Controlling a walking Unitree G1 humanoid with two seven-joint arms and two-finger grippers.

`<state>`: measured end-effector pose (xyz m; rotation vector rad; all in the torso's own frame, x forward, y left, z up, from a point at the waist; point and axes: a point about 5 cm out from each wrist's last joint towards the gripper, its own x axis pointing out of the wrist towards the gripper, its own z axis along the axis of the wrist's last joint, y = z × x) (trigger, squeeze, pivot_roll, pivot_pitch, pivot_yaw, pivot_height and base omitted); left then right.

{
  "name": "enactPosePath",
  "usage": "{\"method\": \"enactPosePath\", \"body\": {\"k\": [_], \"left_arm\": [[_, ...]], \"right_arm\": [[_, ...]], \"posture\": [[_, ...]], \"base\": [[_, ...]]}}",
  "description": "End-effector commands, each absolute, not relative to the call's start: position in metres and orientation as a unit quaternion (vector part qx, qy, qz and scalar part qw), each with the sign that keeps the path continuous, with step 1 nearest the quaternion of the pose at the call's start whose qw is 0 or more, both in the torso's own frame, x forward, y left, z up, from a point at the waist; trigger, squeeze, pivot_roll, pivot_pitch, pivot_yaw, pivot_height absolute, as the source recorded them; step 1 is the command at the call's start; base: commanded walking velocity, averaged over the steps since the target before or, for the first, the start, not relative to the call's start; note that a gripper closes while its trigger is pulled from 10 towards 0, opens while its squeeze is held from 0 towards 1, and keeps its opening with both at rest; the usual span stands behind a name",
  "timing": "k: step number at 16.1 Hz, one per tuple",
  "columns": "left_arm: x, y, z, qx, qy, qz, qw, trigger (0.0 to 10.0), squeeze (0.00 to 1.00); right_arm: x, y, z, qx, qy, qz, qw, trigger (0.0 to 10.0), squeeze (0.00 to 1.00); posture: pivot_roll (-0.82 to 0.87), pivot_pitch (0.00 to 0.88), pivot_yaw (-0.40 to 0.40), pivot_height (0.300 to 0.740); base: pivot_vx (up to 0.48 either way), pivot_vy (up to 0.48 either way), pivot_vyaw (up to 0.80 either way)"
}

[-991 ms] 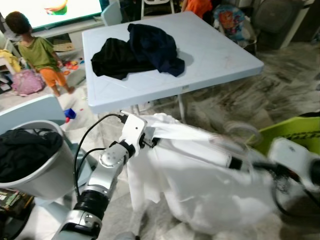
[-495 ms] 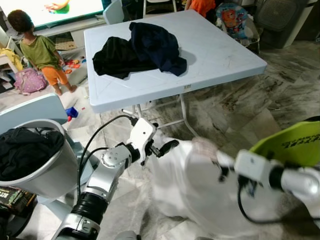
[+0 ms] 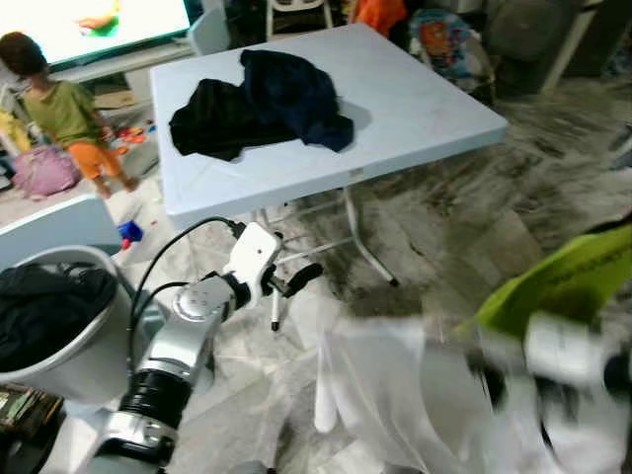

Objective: Hang hanger

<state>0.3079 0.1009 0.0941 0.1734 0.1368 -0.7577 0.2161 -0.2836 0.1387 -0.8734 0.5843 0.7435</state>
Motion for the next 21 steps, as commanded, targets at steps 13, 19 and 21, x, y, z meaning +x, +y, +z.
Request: {"method": "enactPosePath", "body": {"k": [13, 19, 21], "left_arm": [[0.325, 0.081, 0.112, 0.073, -0.002, -0.279, 0.958, 10.0, 0.00], [0.329, 0.074, 0.112, 0.042, -0.001, -0.259, 0.965, 10.0, 0.00], [0.328, 0.071, 0.111, 0.026, 0.006, -0.262, 0.965, 10.0, 0.00]], "right_arm": [[0.235, -0.173, 0.222, -0.117, 0.066, 0.415, 0.900, 10.0, 0.00], [0.236, -0.166, 0.213, -0.138, 0.089, 0.403, 0.900, 10.0, 0.00], [0.244, -0.160, 0.209, -0.124, 0.087, 0.379, 0.913, 10.0, 0.00]], "posture": [[-0.16, 0.000, 0.073, 0.740], [-0.17, 0.000, 0.071, 0.740], [-0.17, 0.000, 0.072, 0.740]], "base": [[0.000, 0.000, 0.00], [0.000, 0.000, 0.00], [0.000, 0.000, 0.00]]}}
